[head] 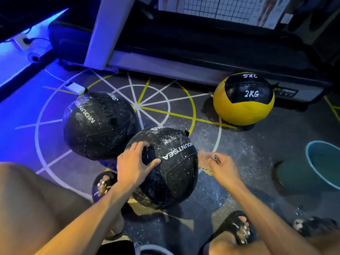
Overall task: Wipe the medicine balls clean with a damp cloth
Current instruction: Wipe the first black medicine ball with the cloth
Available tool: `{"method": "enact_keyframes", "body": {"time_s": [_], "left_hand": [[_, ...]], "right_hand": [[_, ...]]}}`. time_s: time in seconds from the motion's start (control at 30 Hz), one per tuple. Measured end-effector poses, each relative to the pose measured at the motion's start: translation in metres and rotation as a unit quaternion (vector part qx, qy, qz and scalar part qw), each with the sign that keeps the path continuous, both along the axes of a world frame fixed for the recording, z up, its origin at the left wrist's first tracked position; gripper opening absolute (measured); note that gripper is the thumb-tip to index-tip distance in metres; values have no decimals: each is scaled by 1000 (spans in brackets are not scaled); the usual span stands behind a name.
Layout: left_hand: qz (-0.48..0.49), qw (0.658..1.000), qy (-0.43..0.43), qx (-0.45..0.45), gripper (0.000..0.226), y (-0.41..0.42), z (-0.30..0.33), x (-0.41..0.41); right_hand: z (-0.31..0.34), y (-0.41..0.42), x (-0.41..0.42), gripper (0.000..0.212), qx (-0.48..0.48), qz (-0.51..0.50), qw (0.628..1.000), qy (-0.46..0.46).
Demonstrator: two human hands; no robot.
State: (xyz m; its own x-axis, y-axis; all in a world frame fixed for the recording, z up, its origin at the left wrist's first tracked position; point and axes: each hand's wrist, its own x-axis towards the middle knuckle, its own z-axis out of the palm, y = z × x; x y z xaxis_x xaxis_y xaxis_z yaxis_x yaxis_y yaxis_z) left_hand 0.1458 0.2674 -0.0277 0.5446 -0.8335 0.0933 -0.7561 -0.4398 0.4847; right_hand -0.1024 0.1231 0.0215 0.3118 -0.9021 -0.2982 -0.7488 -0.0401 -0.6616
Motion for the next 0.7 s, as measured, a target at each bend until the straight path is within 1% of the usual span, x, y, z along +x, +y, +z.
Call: {"method": "enact_keyframes", "body": {"time_s": [0.17, 0.33, 0.4, 0.47, 0.53, 0.67, 0.7], "left_hand": [[-18, 1000, -17, 2, 60, 1, -2, 6], [-74, 997, -33, 1, 61, 7, -6, 6], [-107, 993, -43, 0, 62, 6, -8, 7], [-131, 991, -28, -5, 63, 5, -8, 10], [-144, 989, 5, -10, 66, 2, -7, 15], [-157, 986, 59, 8, 81, -3, -4, 22], [-155, 986, 66, 11, 83, -4, -4, 22]], "right_hand": [[-1, -3, -3, 25, -14, -25, 999, -13], [4, 0, 5, 21, -28, -7, 999, -32], [5, 1, 7, 20, -32, -15, 999, -39], [1, 2, 7, 24, -29, -36, 998, -48], [-2, 3, 5, 27, -32, -53, 997, -47], [-6, -4, -1, 21, -72, -88, 993, -30], [-9, -7, -1, 27, -72, -95, 992, -30]]}}
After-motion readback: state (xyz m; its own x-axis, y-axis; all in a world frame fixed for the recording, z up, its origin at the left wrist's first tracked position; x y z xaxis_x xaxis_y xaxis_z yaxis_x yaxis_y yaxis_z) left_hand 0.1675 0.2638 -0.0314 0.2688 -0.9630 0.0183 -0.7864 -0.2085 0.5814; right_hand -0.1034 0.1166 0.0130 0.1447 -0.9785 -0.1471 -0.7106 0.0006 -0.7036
